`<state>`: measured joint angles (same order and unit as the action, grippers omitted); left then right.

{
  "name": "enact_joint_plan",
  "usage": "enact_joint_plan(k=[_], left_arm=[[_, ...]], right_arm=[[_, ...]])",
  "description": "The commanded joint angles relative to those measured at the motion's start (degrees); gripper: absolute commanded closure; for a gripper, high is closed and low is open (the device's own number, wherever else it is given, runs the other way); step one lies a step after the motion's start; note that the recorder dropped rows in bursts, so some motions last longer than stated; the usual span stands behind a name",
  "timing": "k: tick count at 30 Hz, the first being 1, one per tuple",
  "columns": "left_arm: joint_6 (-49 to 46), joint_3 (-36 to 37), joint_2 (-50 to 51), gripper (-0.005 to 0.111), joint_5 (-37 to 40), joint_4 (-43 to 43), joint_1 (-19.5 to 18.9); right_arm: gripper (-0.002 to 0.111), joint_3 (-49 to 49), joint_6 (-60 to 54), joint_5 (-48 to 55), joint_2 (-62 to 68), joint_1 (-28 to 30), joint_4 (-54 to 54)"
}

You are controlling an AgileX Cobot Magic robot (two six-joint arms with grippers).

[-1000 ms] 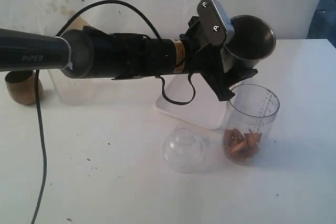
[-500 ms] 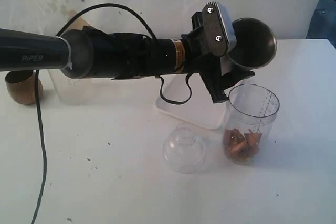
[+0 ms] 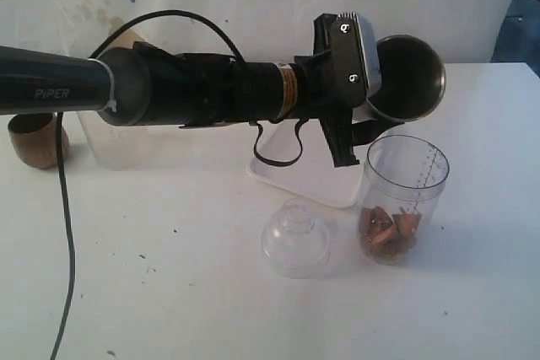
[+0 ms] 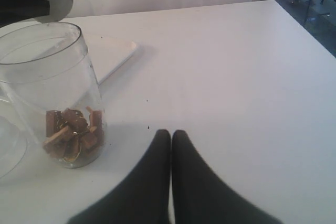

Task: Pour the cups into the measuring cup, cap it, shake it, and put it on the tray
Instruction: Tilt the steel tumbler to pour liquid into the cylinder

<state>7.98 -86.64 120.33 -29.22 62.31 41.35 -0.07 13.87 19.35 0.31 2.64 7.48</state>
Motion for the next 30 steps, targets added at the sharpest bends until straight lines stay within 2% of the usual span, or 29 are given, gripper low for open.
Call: enact_joint_plan(k=[1,30], left_arm=[[-4.2,-1.0,-0.9,0.107,-2.2,-1.4,0.1],[-13.8,-1.0,-0.9,0.107,-2.2,-1.4,0.0]], right_arm=[[0.108,0.1,0.1,-0.1,-0.3,-0.3,0.0],[0.108,0.1,0.1,-0.1,-0.3,-0.3,0.0]])
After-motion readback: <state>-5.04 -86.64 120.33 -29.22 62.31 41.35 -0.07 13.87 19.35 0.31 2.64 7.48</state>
